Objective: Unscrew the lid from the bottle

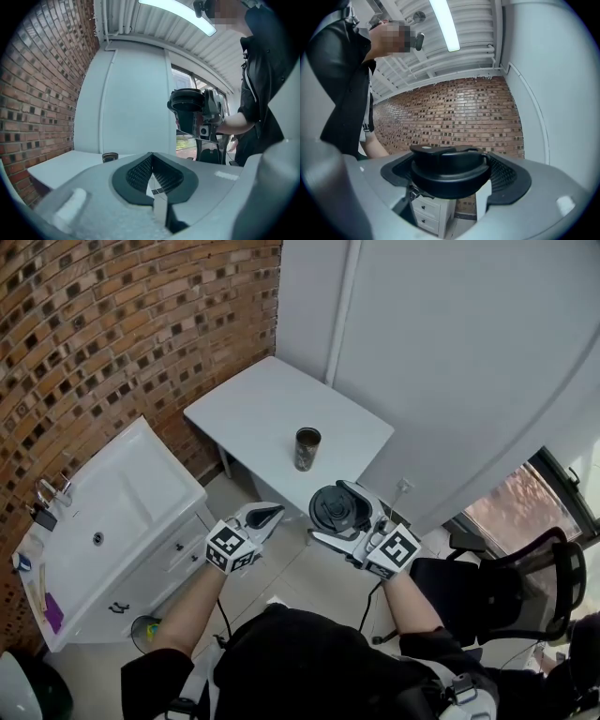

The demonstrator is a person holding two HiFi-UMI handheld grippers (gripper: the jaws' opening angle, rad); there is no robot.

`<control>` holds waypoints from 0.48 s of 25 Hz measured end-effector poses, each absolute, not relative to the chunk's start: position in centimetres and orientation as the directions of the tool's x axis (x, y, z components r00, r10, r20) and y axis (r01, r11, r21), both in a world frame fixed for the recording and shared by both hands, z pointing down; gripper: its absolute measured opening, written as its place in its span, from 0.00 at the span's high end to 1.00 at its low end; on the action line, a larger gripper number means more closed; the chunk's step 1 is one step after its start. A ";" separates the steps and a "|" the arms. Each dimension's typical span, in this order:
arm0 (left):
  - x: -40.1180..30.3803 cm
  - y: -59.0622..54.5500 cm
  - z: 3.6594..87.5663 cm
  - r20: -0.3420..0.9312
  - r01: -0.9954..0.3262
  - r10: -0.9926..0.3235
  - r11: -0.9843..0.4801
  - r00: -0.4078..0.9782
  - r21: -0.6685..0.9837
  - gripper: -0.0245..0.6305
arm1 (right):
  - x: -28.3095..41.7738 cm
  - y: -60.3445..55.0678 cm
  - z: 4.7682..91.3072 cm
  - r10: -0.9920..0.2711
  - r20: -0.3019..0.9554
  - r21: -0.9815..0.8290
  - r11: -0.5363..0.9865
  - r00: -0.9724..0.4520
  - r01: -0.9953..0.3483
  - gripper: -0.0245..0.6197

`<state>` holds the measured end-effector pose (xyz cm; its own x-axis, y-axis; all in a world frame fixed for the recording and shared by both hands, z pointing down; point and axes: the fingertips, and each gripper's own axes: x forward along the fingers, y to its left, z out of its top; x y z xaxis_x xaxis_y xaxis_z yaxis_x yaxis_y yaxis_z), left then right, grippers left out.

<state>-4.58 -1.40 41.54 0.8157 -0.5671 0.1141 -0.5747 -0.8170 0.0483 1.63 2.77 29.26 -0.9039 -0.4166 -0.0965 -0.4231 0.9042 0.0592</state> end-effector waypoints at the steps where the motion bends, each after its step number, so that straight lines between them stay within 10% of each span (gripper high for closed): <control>1: -4.3 -1.1 41.3 0.108 -0.578 -0.571 -0.814 0.814 0.052 0.96 | 2.1 3.1 29.1 -0.416 -0.093 0.062 0.904 -0.905 -0.422 0.24; 12: -3.7 1.7 38.4 0.003 -0.619 -0.624 -0.775 0.782 0.128 0.96 | 5.8 5.1 29.5 -0.409 -0.079 0.055 0.909 -0.909 -0.414 0.24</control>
<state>-3.70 1.75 38.42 0.7816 -0.6238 0.0035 -0.6191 -0.7749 0.1276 5.81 5.08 29.52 -0.9089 -0.4094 -0.0793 -0.4140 0.9086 0.0550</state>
